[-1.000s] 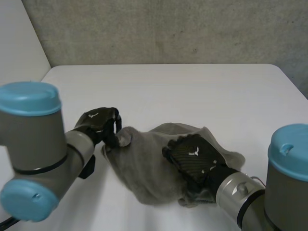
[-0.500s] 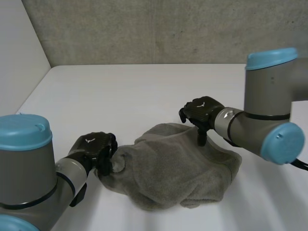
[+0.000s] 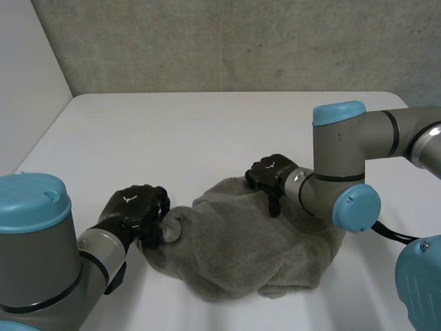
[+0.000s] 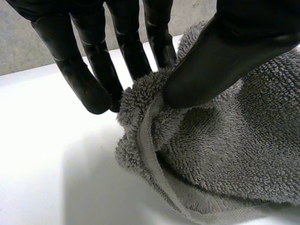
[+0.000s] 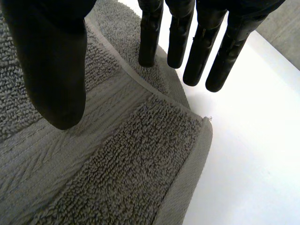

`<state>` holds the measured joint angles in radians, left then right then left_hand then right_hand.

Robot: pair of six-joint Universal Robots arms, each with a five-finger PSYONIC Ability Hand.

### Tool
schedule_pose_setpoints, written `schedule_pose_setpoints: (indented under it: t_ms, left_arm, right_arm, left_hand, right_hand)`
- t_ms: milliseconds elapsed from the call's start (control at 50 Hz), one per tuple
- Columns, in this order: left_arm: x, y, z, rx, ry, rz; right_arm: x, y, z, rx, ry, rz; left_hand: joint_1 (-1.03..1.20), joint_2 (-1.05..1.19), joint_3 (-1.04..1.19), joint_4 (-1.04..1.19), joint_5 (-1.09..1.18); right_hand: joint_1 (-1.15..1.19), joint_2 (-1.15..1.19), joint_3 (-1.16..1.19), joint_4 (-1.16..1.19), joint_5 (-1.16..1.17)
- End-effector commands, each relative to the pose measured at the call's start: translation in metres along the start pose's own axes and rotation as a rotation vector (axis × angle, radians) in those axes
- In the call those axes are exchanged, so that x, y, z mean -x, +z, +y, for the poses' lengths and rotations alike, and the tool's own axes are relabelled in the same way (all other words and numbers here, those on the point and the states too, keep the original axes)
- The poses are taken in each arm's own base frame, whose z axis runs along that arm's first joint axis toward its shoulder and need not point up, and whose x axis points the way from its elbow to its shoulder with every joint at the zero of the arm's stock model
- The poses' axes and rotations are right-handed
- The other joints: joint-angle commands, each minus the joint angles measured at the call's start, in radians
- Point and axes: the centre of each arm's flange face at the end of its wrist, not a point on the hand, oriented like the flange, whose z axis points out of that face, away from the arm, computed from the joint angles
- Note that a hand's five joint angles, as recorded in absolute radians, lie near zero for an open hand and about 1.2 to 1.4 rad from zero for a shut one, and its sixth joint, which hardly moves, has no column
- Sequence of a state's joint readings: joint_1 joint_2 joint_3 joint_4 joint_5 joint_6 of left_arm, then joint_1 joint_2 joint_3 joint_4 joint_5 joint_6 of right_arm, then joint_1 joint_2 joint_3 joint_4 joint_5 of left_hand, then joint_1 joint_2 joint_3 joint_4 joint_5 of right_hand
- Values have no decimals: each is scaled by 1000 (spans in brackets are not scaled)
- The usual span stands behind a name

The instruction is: Fold the towel.

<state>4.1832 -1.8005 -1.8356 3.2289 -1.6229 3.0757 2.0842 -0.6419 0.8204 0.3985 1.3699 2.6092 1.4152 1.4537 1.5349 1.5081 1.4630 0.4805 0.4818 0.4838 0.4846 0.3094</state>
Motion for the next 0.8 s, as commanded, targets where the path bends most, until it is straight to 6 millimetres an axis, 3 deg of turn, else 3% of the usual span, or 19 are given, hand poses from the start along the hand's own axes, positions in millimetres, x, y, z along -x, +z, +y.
schedule_pose_setpoints:
  t_ms: [20, 240, 460, 540, 620, 720, 760, 780, 800]
  left_arm:
    - [0, 3, 0, -22, -1, 3]
    - [0, 5, 4, -8, -1, 2]
    - [1, 8, 0, -25, 40, -2]
    - [1, 9, 1, -22, 60, -2]
    - [0, 13, 3, -31, 72, -2]
    - [2, 26, -8, -78, 108, -11]
    - [2, 31, -19, -115, 140, -19]
    - [3, 36, -35, -165, 178, -29]
    - [3, 36, -35, -165, 179, -29]
  right_arm:
    - [4, 2, 3, 5, -1, -10]
    - [11, 8, 14, 37, 3, -33]
    - [6, 4, 10, 31, 6, -21]
    - [2, 0, 8, 26, 8, -13]
    - [0, -2, 4, 15, 6, -5]
    - [-11, -12, -19, -54, -10, 32]
    - [-28, -28, -54, -167, -34, 98]
    - [-28, -28, -54, -168, -34, 99]
    - [-40, -39, -78, -257, -49, 152]
  left_hand:
    - [-19, -57, -139, -112, -241]
    - [-19, -57, -139, -112, -241]
    - [-19, -57, -139, -112, -241]
    - [-19, -57, -139, -112, -241]
    - [-19, -57, -139, -112, -241]
    - [-19, -57, -139, -112, -241]
    - [-19, -57, -139, -112, -241]
    - [-19, -57, -139, -112, -241]
    - [-19, -57, -139, -112, -241]
  right_hand:
    - [10, 8, 6, 6, 6]
    - [92, 91, 89, 88, 88]
    - [523, 522, 520, 519, 520]
    - [869, 867, 865, 865, 865]
    - [916, 914, 912, 912, 912]
    - [916, 914, 912, 912, 912]
    - [916, 914, 912, 912, 912]
    - [916, 914, 912, 912, 912]
    - [916, 914, 912, 912, 912]
